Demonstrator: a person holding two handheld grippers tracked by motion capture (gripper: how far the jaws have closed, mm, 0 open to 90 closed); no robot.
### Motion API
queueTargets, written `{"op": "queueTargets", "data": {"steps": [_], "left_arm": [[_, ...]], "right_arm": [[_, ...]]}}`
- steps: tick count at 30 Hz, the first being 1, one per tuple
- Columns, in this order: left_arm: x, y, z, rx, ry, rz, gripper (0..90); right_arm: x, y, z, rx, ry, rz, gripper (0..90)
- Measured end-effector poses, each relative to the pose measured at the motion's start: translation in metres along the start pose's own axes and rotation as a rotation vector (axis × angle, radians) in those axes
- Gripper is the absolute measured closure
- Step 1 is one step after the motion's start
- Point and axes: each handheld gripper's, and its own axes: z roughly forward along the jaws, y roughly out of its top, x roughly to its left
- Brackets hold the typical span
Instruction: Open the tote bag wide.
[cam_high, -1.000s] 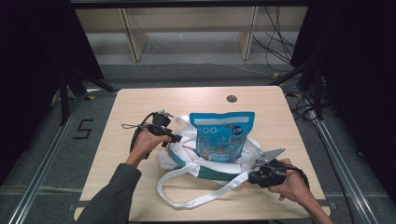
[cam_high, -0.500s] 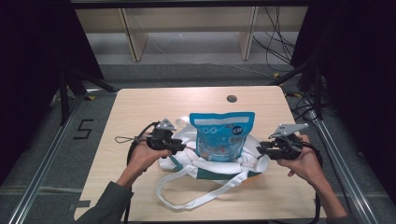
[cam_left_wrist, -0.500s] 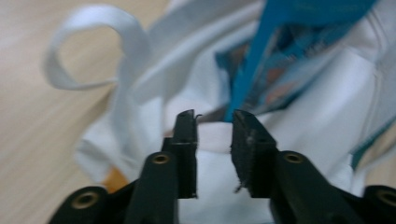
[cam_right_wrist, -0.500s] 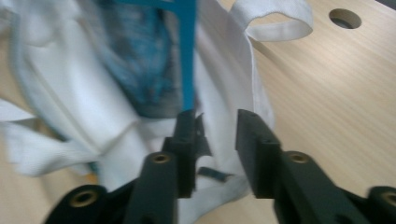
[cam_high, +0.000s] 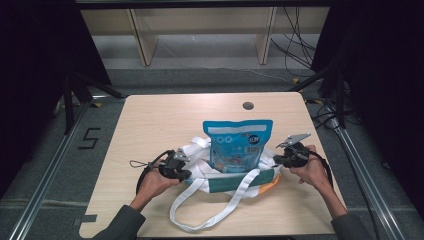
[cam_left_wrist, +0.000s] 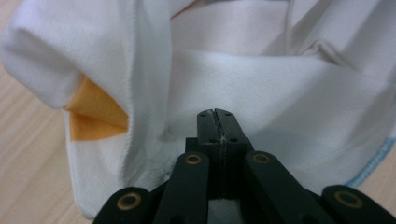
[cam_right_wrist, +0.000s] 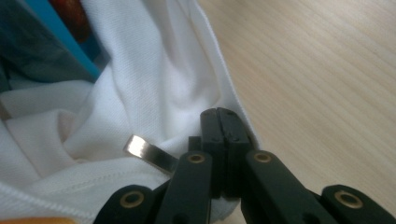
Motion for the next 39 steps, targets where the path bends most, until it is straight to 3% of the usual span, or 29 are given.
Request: {"op": "queueTargets", "data": {"steps": [2, 3, 5, 7, 8, 9, 10, 11, 12, 13, 15, 17, 19, 20, 21, 22, 24, 26, 27, 28, 31, 35, 36, 39], "left_arm": [[-0.002, 0.000, 0.003, -0.008, 0.010, -0.007, 89.5], [-0.002, 0.001, 0.000, -0.008, 0.013, -0.004, 89.5], [-0.003, 0.005, -0.010, -0.041, 0.007, -0.005, 89.5], [-0.004, 0.014, -0.023, -0.109, 0.026, -0.009, 89.5], [-0.004, 0.018, -0.028, -0.124, 0.030, -0.019, 89.4], [-0.002, 0.023, -0.033, -0.128, 0.031, 0.007, 89.4], [0.000, 0.030, -0.037, -0.154, 0.036, -0.011, 89.3], [0.003, 0.037, -0.041, -0.174, 0.048, -0.008, 89.2], [0.006, 0.044, -0.042, -0.201, 0.058, -0.010, 88.8], [0.011, 0.051, -0.040, -0.213, 0.079, -0.027, 88.6], [0.021, 0.058, -0.032, -0.192, 0.096, -0.054, 88.7], [0.030, 0.060, -0.021, -0.187, 0.095, -0.085, 89.0], [0.037, 0.060, -0.015, -0.158, 0.088, -0.097, 89.2], [0.043, 0.059, -0.008, -0.126, 0.082, -0.100, 89.2], [0.044, 0.058, -0.002, -0.145, 0.095, -0.113, 89.3], [0.050, 0.057, 0.002, -0.114, 0.079, -0.105, 89.4], [0.055, 0.055, 0.009, -0.118, 0.068, -0.135, 89.4], [0.057, 0.054, 0.014, -0.123, 0.059, -0.155, 89.4], [0.058, 0.053, 0.016, -0.115, 0.062, -0.151, 89.4], [0.059, 0.052, 0.018, -0.117, 0.064, -0.154, 89.5], [0.060, 0.049, 0.024, -0.114, 0.058, -0.167, 89.5], [0.057, 0.051, 0.011, -0.139, 0.051, -0.163, 88.1], [0.054, 0.051, 0.007, -0.162, 0.048, -0.174, 86.8], [0.048, 0.051, -0.006, -0.189, 0.038, -0.175, 81.9]], "right_arm": [[0.001, 0.000, 0.000, 0.004, 0.001, 0.016, 90.0], [0.002, 0.000, 0.000, 0.004, -0.016, -0.011, 90.0], [0.004, 0.003, -0.005, 0.024, -0.017, -0.015, 90.0], [0.008, 0.008, -0.018, -0.010, -0.025, 0.031, 88.9], [0.012, 0.012, -0.028, -0.015, -0.010, 0.038, 88.4], [0.014, 0.013, -0.032, -0.051, -0.013, 0.021, 88.4], [0.019, 0.017, -0.036, -0.087, -0.001, 0.009, 88.4], [0.024, 0.020, -0.043, -0.123, 0.036, -0.039, 88.2], [0.032, 0.023, -0.050, -0.136, 0.065, -0.032, 88.2], [0.039, 0.025, -0.056, -0.141, 0.087, -0.056, 88.2], [0.059, 0.024, -0.062, -0.154, 0.131, -0.071, 88.2], [0.072, 0.020, -0.060, -0.140, 0.132, -0.111, 88.2], [0.084, 0.013, -0.057, -0.121, 0.136, -0.094, 88.2], [0.086, 0.010, -0.055, -0.111, 0.145, -0.102, 88.2], [0.089, 0.004, -0.051, -0.102, 0.143, -0.102, 88.2], [0.090, 0.001, -0.048, -0.092, 0.136, -0.097, 88.3], [0.091, -0.007, -0.042, -0.038, 0.125, -0.122, 88.7], [0.097, -0.021, -0.031, 0.003, 0.132, -0.116, 90.0], [0.096, -0.025, -0.026, -0.015, 0.137, -0.133, 90.0], [0.096, -0.033, -0.019, 0.003, 0.148, -0.081, 90.0], [0.096, -0.037, -0.012, 0.003, 0.138, -0.079, 90.0], [0.100, -0.034, -0.014, 0.036, 0.119, -0.071, 90.0], [0.097, -0.033, -0.016, 0.036, 0.134, -0.092, 90.0], [0.094, -0.030, -0.021, 0.004, 0.139, -0.078, 88.4]]}}
